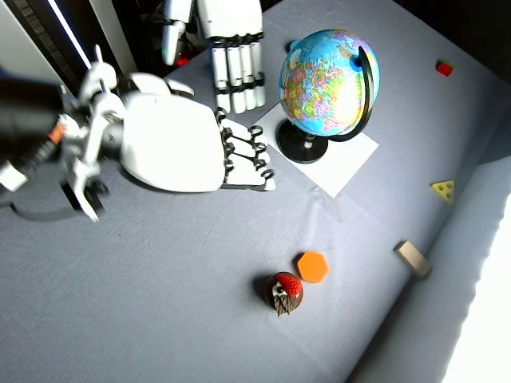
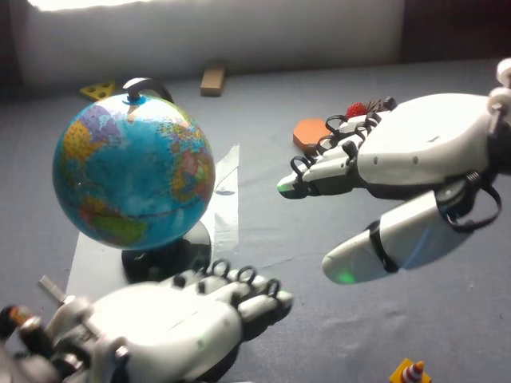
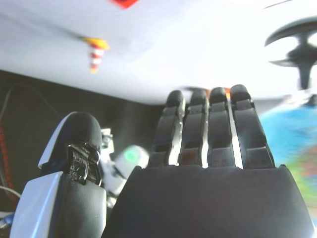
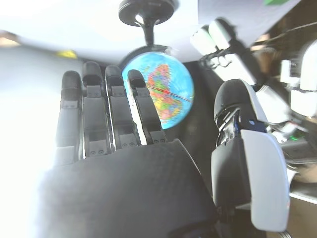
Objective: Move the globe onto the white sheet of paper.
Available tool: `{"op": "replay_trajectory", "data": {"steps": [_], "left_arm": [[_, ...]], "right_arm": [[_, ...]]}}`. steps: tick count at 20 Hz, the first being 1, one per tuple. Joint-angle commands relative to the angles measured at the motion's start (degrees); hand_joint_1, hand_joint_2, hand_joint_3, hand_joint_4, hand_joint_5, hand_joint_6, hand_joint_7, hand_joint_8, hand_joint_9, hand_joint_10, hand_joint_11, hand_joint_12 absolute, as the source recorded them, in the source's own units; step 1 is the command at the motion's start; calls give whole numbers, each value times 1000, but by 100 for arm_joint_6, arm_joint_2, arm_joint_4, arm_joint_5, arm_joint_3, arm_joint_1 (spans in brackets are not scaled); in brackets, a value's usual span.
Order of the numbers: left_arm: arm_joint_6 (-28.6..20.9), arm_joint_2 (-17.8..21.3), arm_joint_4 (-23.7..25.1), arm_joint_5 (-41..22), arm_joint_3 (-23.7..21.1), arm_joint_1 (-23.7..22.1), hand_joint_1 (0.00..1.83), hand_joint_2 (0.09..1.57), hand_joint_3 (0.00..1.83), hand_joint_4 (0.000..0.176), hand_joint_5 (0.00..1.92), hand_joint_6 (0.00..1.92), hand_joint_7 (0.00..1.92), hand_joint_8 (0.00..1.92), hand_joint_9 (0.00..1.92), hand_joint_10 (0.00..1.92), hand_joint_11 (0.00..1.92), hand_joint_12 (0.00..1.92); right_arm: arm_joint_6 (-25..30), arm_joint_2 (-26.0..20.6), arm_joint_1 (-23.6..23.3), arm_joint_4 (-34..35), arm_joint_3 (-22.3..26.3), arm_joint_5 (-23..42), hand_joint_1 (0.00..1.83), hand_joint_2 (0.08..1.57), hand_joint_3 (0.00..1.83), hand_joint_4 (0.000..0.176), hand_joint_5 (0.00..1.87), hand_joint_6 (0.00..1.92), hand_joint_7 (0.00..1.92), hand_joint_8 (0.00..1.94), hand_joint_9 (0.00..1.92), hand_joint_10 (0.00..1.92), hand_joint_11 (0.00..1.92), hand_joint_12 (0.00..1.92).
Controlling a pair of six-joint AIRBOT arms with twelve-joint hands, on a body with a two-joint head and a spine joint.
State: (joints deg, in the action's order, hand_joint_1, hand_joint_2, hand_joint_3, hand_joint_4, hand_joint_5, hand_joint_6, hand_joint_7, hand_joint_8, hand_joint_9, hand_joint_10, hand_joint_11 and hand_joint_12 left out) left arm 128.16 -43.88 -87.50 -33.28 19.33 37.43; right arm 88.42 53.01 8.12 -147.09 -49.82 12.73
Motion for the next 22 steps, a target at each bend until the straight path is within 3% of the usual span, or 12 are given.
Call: {"op": "replay_trajectory", "data": {"steps": [1, 5, 7, 10, 11, 14, 17, 19, 22], "left_arm": [[547, -27, -234, 48, -5, -238, 0, 1227, 0, 42, 50, 1, 9, 0, 0, 0, 0, 2], [1984, -100, -1618, 105, 113, -801, 0, 1227, 0, 41, 52, 2, 8, 0, 0, 0, 0, 2], [2816, -111, -2570, -143, 160, -1017, 0, 1228, 0, 41, 52, 2, 8, 0, 0, 0, 0, 2], [3628, -143, -3725, -519, 294, -1384, 0, 1226, 0, 42, 48, 0, 9, 0, 0, 0, 0, 2], [3876, -197, -4008, -670, 354, -1582, 0, 1224, 0, 42, 45, 0, 9, 0, 0, 0, 1, 2], [4200, -339, -4477, -1061, 449, -2028, 0, 1220, 0, 42, 44, 0, 6, 0, 0, 0, 1, 2], [4220, -382, -4674, -1261, 481, -2250, 0, 1218, 0, 42, 43, 0, 6, 0, 0, 0, 0, 0], [4261, -361, -4780, -1281, 496, -2330, 0, 1219, 0, 41, 50, 3, 12, 3, 0, 0, 0, 0], [4365, -345, -4928, -1419, 533, -2581, 0, 1219, 0, 38, 151, 16, 107, 9, 49, 7, 24, 17]], "right_arm": [[51, -129, -67, 19, 168, -757, 0, 1139, 0, 0, 141, 0, 176, 0, 241, 4, 0, 384], [216, -329, -5, 36, 462, -1878, 0, 1139, 0, 0, 142, 4, 174, 0, 239, 3, 0, 380], [200, -486, 233, 169, 674, -2696, 0, 1139, 0, 0, 142, 4, 178, 1, 239, 2, 0, 378], [-1154, -789, 529, 1006, 1228, -3829, 0, 1139, 0, 0, 143, 3, 178, 1, 238, 2, 0, 377], [-2001, -806, 577, 1544, 1453, -4404, 0, 1138, 0, 0, 143, 3, 175, 0, 232, 0, 0, 375], [-2826, -716, 512, 2794, 1778, -5488, 0, 1138, 0, 0, 137, 0, 168, 0, 222, 0, 0, 367], [-3973, -443, 237, 4508, 1804, -6018, 0, 1138, 0, 0, 143, 2, 173, 1, 231, 3, 0, 394], [-4268, -361, 225, 5044, 1815, -6091, 0, 1138, 0, 0, 154, 5, 182, 3, 240, 5, 0, 421], [-4356, -336, 245, 5313, 1982, -6094, 0, 1139, 0, 0, 205, 17, 246, 14, 275, 13, 0, 478]]}}
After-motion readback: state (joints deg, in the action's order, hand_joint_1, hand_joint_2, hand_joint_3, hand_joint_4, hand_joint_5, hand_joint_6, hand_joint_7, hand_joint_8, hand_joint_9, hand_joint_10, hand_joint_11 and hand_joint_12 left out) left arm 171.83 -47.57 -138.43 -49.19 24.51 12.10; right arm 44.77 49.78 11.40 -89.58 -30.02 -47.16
